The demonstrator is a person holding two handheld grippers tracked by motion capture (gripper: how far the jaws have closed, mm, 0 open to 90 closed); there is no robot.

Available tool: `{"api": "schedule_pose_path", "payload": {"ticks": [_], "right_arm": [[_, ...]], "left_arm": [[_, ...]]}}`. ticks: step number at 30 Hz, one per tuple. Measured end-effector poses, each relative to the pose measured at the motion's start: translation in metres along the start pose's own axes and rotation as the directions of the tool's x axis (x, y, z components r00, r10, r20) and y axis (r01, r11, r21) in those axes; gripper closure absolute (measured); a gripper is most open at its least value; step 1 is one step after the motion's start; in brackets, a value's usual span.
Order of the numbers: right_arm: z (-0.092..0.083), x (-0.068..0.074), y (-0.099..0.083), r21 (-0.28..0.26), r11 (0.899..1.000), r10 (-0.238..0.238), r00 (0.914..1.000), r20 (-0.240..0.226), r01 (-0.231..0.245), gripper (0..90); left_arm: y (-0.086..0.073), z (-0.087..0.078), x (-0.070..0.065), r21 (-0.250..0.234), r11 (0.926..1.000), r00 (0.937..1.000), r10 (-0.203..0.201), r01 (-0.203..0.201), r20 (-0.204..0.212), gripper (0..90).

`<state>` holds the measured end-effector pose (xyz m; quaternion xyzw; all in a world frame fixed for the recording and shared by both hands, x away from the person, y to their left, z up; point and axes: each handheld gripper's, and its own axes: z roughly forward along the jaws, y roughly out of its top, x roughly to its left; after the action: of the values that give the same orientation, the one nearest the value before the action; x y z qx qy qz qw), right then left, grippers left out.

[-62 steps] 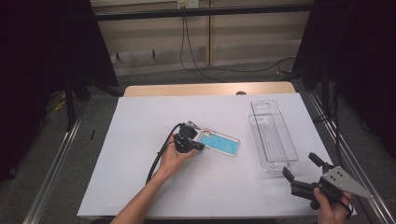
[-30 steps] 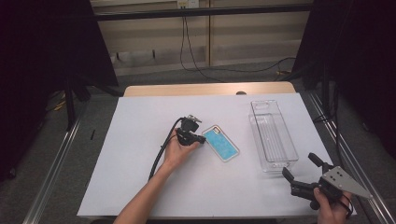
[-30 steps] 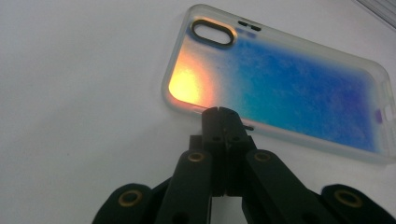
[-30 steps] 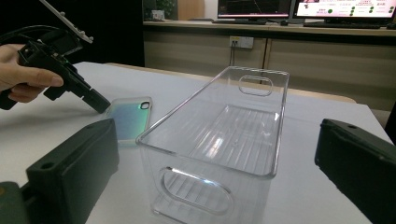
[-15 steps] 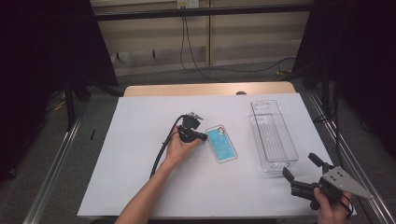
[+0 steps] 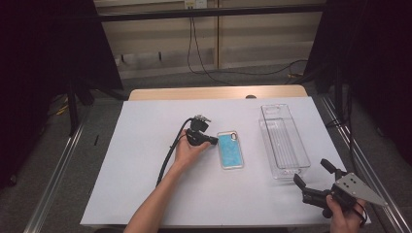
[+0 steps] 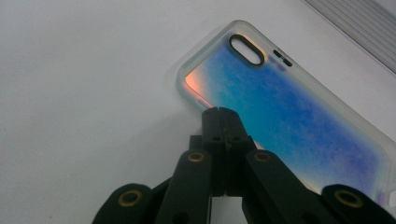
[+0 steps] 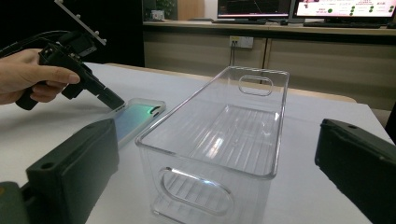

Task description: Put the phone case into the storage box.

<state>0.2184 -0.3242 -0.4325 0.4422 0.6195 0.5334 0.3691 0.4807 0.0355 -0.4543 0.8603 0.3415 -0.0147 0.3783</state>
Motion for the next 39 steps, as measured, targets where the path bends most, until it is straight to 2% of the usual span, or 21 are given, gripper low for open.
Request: {"api": "schedule_pose_path", "payload": {"ticks": [5,10,13,15,17,19,22,24,32,35,37,39], "right_arm": [[0.000,0.000,0.000,-0.001,1.000,0.001,1.0000,-0.003,-0.001,0.0],[0.000,0.000,0.000,-0.001,1.000,0.000,1.0000,-0.002,0.000,0.0],[0.000,0.000,0.000,0.001,1.000,-0.001,1.0000,-0.006,0.001,0.0],[0.000,0.000,0.000,0.000,1.000,-0.003,1.0000,-0.008,0.003,0.0],[0.000,0.000,0.000,0.000,1.000,-0.003,1.0000,-0.008,0.003,0.0],[0.000,0.000,0.000,-0.001,1.000,-0.001,1.0000,-0.007,0.001,0.0],[0.000,0.000,0.000,-0.001,1.000,-0.001,1.0000,-0.008,0.001,0.0],[-0.001,0.000,0.000,-0.001,1.000,-0.001,1.0000,-0.010,0.001,0.0],[-0.001,0.000,0.000,-0.005,1.000,0.005,1.0000,-0.008,-0.005,0.0],[-0.002,-0.001,0.000,-0.005,1.000,0.005,1.0000,-0.007,-0.005,0.0],[-0.002,-0.001,0.000,-0.007,1.000,0.005,1.0000,-0.007,-0.005,0.0],[-0.003,-0.001,0.000,-0.007,1.000,0.003,1.0000,-0.008,-0.003,0.0]], "left_arm": [[0.002,0.005,-0.002,-0.017,0.9999,1.0000,0.001,-0.001,-0.009,90.0],[0.006,0.008,-0.005,-0.011,0.9998,0.9997,0.017,-0.017,-0.020,90.0],[0.009,0.011,-0.007,-0.011,0.9999,0.9996,-0.003,0.003,-0.027,90.0],[0.010,0.013,-0.010,-0.009,0.9997,0.9992,0.020,-0.021,-0.034,90.0],[0.011,0.014,-0.011,-0.010,0.9998,0.9992,0.019,-0.020,-0.034,90.0],[0.011,0.014,-0.011,-0.016,0.9999,0.9996,0.003,-0.003,-0.029,90.0],[0.011,0.015,-0.011,-0.015,0.9999,0.9998,0.001,-0.001,-0.022,90.0],[0.012,0.017,-0.011,-0.017,0.9998,0.9999,-0.012,0.012,0.001,90.0],[0.012,0.018,-0.011,-0.020,0.9998,1.0000,-0.006,0.006,0.006,90.0],[0.013,0.018,-0.011,-0.025,0.9997,1.0000,-0.006,0.006,-0.001,90.0],[0.013,0.015,-0.012,-0.044,0.9979,0.9981,-0.049,0.047,-0.039,90.0],[0.014,0.009,-0.012,-0.061,0.9975,0.9985,-0.037,0.035,-0.040,90.0]]}}
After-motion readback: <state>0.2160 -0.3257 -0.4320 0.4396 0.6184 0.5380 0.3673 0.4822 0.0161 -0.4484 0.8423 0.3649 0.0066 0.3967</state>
